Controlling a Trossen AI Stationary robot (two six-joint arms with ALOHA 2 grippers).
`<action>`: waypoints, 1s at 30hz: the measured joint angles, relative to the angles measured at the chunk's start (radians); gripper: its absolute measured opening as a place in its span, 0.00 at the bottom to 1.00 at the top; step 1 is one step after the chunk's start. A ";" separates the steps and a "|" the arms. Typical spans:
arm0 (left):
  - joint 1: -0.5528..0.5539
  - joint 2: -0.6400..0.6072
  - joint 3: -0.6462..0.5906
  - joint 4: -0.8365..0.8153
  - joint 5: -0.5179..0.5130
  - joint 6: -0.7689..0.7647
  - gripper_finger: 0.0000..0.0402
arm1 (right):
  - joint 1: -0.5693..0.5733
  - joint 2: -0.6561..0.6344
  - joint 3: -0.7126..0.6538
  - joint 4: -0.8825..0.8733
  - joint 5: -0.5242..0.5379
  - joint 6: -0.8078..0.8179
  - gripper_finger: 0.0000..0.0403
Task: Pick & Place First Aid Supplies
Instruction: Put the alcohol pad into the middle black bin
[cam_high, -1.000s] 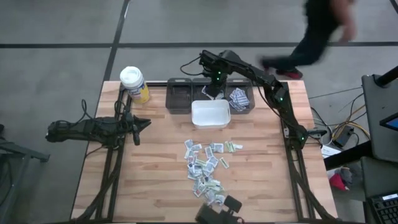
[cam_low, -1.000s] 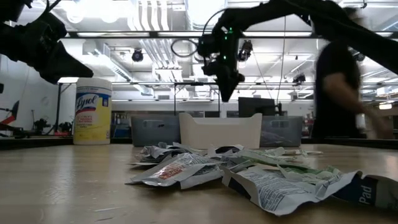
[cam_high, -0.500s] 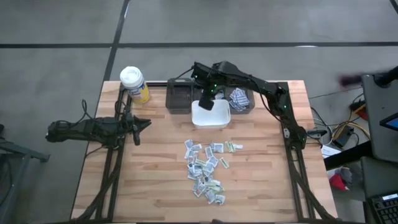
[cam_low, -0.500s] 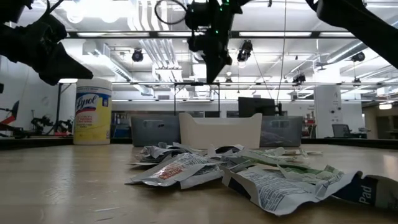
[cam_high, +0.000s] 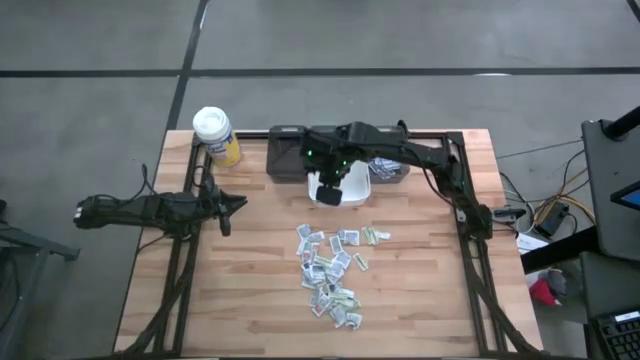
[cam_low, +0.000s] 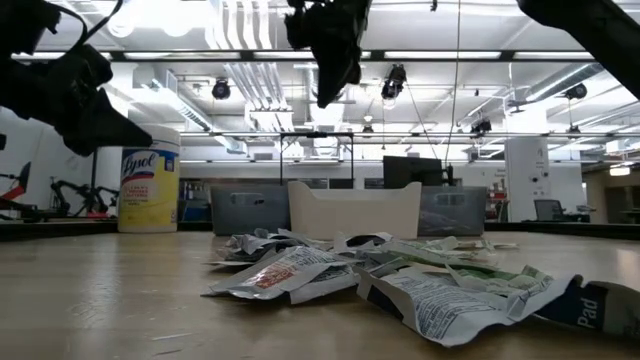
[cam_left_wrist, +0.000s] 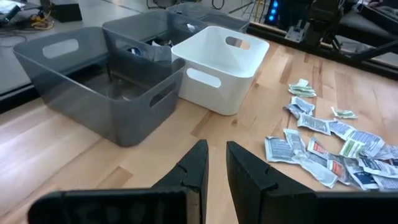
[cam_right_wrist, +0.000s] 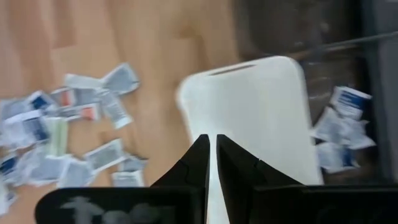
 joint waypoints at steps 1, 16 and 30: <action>0.000 0.000 0.000 0.006 0.000 0.009 0.13 | 0.016 0.000 -0.003 0.000 -0.003 0.000 0.07; 0.000 0.000 0.000 0.031 0.009 0.071 0.13 | 0.207 -0.001 -0.234 -0.027 -0.173 0.032 0.07; 0.000 0.000 0.000 0.031 0.026 0.070 0.13 | 0.257 -0.007 -0.494 -0.018 -0.187 0.126 0.07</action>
